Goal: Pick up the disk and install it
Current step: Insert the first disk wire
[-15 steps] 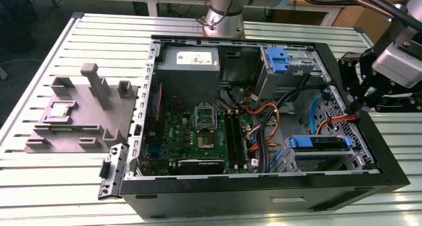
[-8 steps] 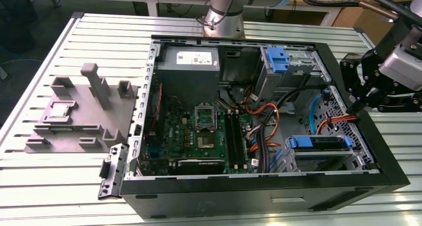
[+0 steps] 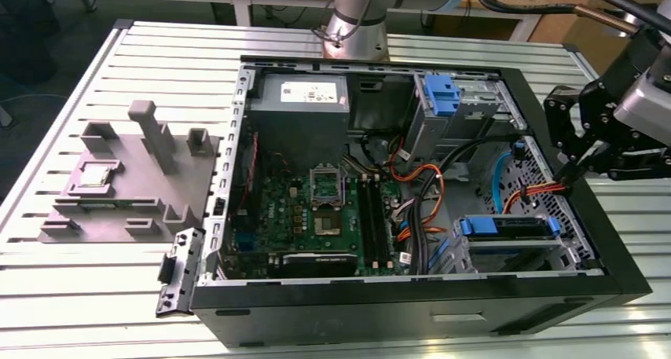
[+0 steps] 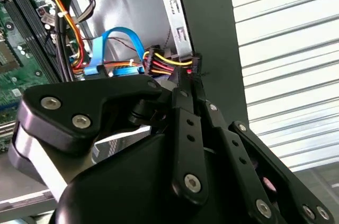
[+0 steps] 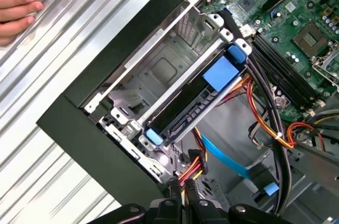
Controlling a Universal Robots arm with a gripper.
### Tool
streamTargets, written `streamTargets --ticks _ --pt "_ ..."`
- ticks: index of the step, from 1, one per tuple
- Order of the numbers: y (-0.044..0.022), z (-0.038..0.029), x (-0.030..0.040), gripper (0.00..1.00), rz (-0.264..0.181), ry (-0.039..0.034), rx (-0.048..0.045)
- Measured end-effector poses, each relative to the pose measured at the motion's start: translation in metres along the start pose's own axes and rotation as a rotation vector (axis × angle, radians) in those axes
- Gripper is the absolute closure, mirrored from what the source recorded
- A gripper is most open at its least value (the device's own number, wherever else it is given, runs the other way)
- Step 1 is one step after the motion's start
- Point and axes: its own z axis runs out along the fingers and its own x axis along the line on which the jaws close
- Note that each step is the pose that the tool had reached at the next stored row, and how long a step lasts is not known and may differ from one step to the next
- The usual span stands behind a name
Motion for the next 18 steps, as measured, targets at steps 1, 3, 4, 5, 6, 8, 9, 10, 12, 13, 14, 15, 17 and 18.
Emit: streamTargets --ticks 1,3,4,5,6,8,9,10,12,13,14,15,17,18 --pt "-0.0008 0.0001 0.0006 0.82 0.0 0.0036 -0.0022" --pt "-0.0022 0.0004 0.0016 0.82 -0.001 0.0109 -0.0082" --pt "-0.0026 0.0004 0.0019 0.76 -0.002 0.0125 -0.0098" --pt "-0.003 0.0003 0.0022 0.76 -0.006 0.0128 -0.0102" --pt "-0.0031 0.0004 0.0023 0.69 -0.015 0.0123 -0.0101" --pt "-0.0031 0.0006 0.0023 0.69 -0.041 0.0104 -0.0096" --pt "-0.0031 0.0008 0.0023 0.69 -0.056 0.0093 -0.0094" --pt "-0.0031 0.001 0.0024 0.69 -0.072 0.0083 -0.0092" --pt "-0.0031 0.0015 0.0024 0.69 -0.104 0.0062 -0.0088" --pt "-0.0032 0.0019 0.0026 0.69 -0.116 0.0053 -0.0086" --pt "-0.0044 0.0024 0.0037 0.69 -0.123 0.0049 -0.0084" --pt "-0.006 0.0029 0.0052 0.69 -0.124 0.0048 -0.0084" --pt "-0.0091 0.0038 0.0083 0.69 -0.125 0.0046 -0.0084" --pt "-0.0095 0.004 0.0087 0.69 -0.13 0.0043 -0.0083"
